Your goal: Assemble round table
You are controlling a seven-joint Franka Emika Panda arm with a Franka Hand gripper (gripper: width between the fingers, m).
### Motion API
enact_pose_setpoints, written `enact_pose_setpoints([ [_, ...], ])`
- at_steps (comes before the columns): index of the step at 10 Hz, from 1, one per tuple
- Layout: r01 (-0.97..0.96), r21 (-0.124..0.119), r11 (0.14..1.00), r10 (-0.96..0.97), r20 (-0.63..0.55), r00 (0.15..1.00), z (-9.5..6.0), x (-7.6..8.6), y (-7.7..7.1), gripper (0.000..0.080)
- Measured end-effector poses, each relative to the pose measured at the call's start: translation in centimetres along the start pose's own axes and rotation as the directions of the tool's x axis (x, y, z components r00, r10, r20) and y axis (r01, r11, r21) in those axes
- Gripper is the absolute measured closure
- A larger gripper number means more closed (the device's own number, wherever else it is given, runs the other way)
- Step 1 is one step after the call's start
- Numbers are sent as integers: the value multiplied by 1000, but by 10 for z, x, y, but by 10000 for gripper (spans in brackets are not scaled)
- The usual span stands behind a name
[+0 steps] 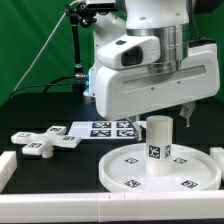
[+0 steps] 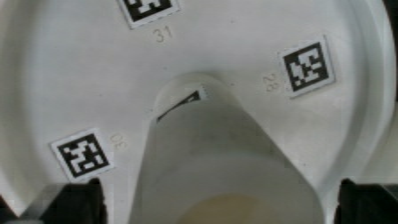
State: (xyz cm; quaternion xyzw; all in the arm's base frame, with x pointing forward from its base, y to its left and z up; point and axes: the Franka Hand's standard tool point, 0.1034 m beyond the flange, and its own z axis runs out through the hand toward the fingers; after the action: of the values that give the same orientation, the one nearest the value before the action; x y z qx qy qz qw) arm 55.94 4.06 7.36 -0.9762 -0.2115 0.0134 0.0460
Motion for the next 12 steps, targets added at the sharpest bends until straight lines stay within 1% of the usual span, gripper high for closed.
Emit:
enact_pose_setpoints([
  [1,41,-1,999,-41,1,999,0,0,1,151],
  [3,196,-3,981,-196,2,981,0,-1,2,151],
  [4,283,-6,959,-283,3,959,0,-1,3,151],
  [5,403,-16,915,-403,8,915,-1,-1,4,151],
  [6,454,-15,891,-454,9,891,0,-1,4,151],
  [8,623,-21,782,-622,29,783,0,-1,4,151],
  [9,654,-17,756,-654,30,756,1,-1,3,151],
  [10,742,-11,671,-741,46,670,3,-1,4,151],
  [12,840,-5,543,-838,66,542,4,-1,5,151],
])
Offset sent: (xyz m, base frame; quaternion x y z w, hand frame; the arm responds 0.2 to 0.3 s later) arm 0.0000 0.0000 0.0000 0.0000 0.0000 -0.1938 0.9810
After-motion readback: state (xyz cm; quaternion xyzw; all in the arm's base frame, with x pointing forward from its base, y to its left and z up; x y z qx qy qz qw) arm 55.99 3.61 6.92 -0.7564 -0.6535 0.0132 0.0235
